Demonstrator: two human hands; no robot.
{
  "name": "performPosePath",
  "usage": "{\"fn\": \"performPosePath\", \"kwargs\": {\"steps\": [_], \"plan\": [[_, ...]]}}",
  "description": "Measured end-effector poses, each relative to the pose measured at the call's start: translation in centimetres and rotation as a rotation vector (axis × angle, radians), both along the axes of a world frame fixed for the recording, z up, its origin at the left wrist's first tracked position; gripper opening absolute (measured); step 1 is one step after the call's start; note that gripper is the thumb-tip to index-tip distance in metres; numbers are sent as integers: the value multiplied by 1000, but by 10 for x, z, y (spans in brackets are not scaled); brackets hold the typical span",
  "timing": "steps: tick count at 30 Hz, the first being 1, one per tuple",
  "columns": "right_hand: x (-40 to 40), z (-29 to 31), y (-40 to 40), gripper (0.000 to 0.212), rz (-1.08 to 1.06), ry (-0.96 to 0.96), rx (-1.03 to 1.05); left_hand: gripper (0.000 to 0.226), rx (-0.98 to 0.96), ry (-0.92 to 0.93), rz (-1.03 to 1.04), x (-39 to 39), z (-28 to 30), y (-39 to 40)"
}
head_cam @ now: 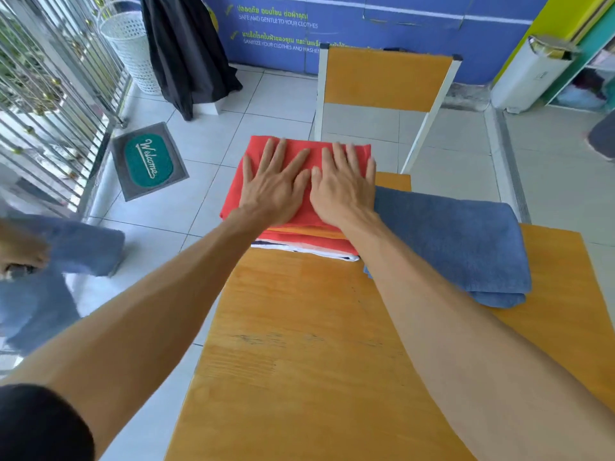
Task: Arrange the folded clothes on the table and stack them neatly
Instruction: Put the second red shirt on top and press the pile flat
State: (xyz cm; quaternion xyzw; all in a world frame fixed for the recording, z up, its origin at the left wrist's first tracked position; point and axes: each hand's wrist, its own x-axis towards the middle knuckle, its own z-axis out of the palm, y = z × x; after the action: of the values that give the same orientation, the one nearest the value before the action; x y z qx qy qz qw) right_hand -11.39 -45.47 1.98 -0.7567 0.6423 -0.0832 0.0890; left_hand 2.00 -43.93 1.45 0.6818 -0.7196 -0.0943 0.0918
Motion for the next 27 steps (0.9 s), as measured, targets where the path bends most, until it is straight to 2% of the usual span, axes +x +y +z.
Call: {"fn": "performPosePath", "kwargs": {"steps": [2, 5, 8, 12, 14, 17, 19, 22, 25, 27], "plan": [[-7, -16, 0, 62, -17, 8, 70, 60, -16, 27, 34, 9, -15, 0], [-12, -26, -1, 68, -96, -49, 65, 63, -9, 102, 122, 15, -22, -3], [-13, -32, 0, 72, -123, -131, 71, 59, 20, 188, 189, 14, -28, -1], [-27, -32, -3, 74, -139, -271, 199, 61, 86, 231, 242, 14, -26, 0], [-38, -31, -2, 70, -210, -391, 241, 62, 106, 195, 244, 13, -22, -1], [-55, -26, -3, 58, -360, -550, 129, 62, 94, 72, 241, 8, -11, -6], [-64, -18, -11, 49, -465, -672, 20, 62, 12, 22, 223, 2, -2, -10], [-69, -6, -33, 33, -511, -817, -22, 55, -117, 71, 157, -19, 7, -15], [-65, 5, -48, 48, -467, -805, 35, 56, -101, 102, 95, -45, 5, -19], [-65, 6, -55, 45, -435, -711, 124, 61, -47, 63, 94, -52, -3, -18]]}}
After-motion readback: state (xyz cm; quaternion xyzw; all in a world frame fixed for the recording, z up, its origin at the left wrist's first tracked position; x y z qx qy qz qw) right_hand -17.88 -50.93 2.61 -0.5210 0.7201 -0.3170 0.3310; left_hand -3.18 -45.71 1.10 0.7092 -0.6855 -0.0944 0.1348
